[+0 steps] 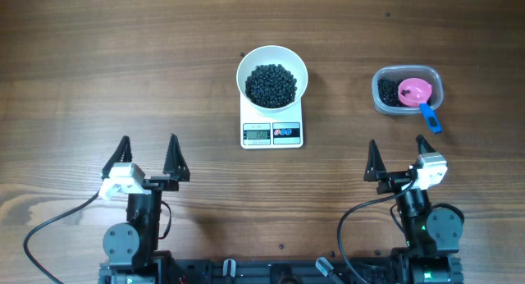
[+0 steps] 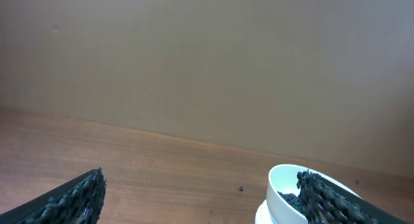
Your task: Scoop item into bowl and weigh 150g on scale
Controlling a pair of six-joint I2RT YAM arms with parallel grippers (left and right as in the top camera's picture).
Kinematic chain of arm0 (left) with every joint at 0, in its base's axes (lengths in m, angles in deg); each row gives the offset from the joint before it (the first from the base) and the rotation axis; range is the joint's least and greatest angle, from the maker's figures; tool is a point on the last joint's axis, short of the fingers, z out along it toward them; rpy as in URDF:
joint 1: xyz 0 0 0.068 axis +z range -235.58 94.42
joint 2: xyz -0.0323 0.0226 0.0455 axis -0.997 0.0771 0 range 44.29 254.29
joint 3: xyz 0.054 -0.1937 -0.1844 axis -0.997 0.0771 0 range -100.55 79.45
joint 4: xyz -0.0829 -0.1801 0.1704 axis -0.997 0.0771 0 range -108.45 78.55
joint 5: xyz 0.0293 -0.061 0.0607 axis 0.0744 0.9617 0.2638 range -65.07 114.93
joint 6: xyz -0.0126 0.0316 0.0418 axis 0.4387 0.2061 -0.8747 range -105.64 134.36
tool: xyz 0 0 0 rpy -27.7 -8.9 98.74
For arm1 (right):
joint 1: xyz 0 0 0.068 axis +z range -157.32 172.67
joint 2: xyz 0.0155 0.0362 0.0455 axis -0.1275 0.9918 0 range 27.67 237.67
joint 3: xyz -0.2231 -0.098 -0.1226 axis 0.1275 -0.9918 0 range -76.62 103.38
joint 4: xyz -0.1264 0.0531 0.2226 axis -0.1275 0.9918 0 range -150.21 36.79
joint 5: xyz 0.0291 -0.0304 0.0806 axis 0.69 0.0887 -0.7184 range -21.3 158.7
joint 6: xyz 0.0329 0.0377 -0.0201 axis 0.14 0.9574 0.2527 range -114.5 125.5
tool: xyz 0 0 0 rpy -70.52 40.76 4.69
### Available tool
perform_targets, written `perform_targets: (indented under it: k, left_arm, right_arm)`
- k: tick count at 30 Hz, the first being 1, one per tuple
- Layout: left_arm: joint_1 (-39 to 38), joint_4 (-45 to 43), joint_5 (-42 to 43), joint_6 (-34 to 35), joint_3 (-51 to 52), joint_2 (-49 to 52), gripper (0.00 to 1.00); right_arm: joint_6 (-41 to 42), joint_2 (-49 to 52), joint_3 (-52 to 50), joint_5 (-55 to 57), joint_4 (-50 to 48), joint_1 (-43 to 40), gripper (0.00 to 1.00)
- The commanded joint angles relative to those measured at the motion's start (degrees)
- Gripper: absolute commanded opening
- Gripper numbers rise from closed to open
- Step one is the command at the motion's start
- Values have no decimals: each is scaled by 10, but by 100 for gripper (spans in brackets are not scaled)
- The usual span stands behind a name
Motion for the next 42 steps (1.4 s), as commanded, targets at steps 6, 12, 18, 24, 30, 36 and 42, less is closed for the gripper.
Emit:
perform_targets:
  k: [6,12,18,24,30,36,42]
  left_arm:
    - [2,34,-23,19,5,-6,100]
    - [2,97,-53,91,5,-6,100]
    - [2,130,-45,51,5,-6,100]
    - [2,134,-7,-34,5,-6,100]
    - [3,134,-7,-64,5,-6,100]
    - [1,134,-6,-64,5,-6,100]
    - [1,134,-3,-82,5,-6,100]
  right_arm:
    - [-6,-2,-2,10,-2,3,100]
    - [-6,-2,-2,10,-2,3,100]
    - [-6,-2,-2,10,-2,3,99]
    - [-6,-2,-2,10,-2,3,100]
    - [-6,-2,-2,10,-2,3,100]
    - [-6,-2,-2,10,-2,3,99]
    - [-6,-2,-2,10,-2,3,100]
